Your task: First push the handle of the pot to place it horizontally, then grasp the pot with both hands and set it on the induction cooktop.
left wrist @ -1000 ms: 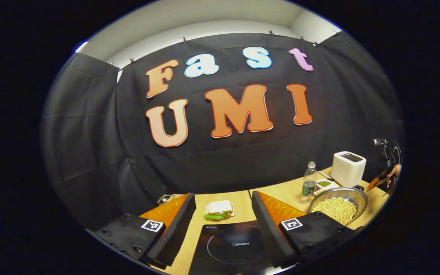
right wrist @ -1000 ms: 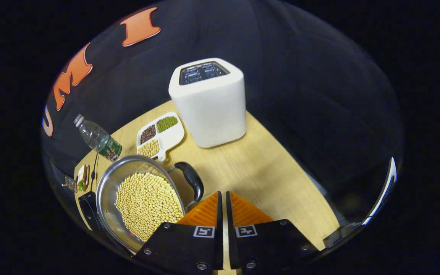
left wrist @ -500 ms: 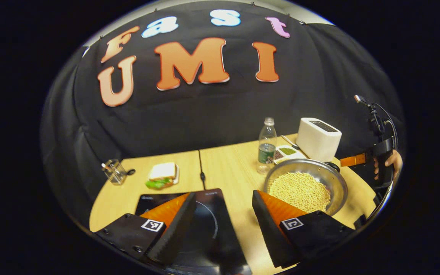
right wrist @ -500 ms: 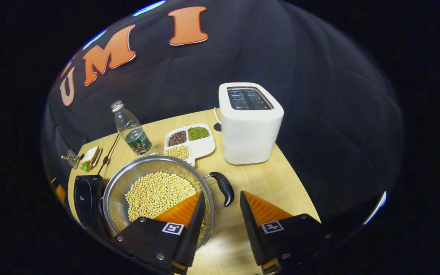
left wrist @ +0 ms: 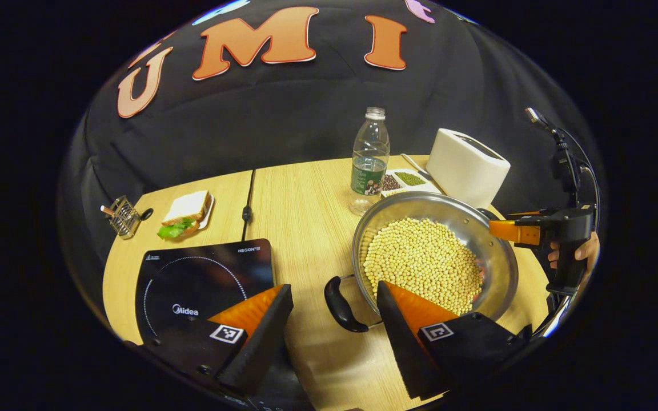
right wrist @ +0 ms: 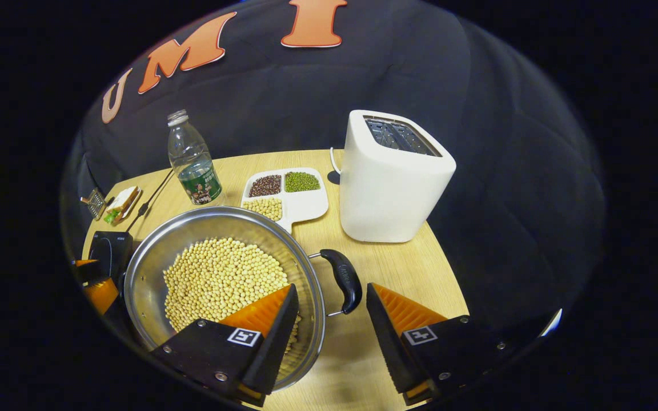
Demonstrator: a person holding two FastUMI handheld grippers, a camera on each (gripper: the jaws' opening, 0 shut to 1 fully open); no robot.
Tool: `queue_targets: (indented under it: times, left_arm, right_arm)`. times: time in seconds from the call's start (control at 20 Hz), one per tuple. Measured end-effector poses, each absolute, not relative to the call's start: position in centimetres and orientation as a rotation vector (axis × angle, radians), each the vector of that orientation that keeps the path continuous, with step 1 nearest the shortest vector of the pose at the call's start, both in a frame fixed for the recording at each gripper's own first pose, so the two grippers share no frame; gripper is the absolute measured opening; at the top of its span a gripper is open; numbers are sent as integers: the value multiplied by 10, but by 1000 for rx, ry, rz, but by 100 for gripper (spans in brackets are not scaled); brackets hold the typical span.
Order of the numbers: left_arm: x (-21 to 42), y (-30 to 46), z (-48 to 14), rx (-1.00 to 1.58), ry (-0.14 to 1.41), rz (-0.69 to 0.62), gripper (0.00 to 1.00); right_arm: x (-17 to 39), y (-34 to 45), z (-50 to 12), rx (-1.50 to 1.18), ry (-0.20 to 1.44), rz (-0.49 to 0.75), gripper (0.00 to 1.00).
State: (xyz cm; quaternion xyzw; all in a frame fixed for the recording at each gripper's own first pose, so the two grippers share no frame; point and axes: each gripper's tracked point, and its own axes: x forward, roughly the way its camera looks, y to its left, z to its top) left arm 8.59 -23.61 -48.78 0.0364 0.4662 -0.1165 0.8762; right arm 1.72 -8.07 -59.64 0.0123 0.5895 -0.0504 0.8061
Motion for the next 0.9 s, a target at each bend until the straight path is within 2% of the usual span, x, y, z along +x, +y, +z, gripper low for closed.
queue_targets:
  times: [0.05, 0.5, 0.7, 0.75, 0.8, 0.85, 0.9]
  left_arm:
    - [86, -242, -496, 57, 989, -241, 97]
    - [95, -247, -543, 75, 1057, -205, 96]
    - [98, -249, -557, 50, 1064, -170, 98]
    - [97, -249, -562, 41, 1070, -162, 98]
    - [98, -251, -565, 21, 1073, -152, 98]
    - [99, -251, -566, 9, 1069, -142, 94]
    - [100, -250, -568, 6, 1066, -134, 94]
  right_arm:
    - [20, -81, -599, 29, 1258, -116, 76]
    - [19, -82, -627, 85, 1310, -122, 75]
    - [25, -78, -632, 89, 1287, -104, 72]
    - [27, -78, -633, 95, 1285, -99, 68]
    - [27, -77, -633, 97, 1281, -91, 72]
    - [28, -77, -634, 95, 1276, -79, 72]
    - [31, -77, -635, 93, 1271, -74, 72]
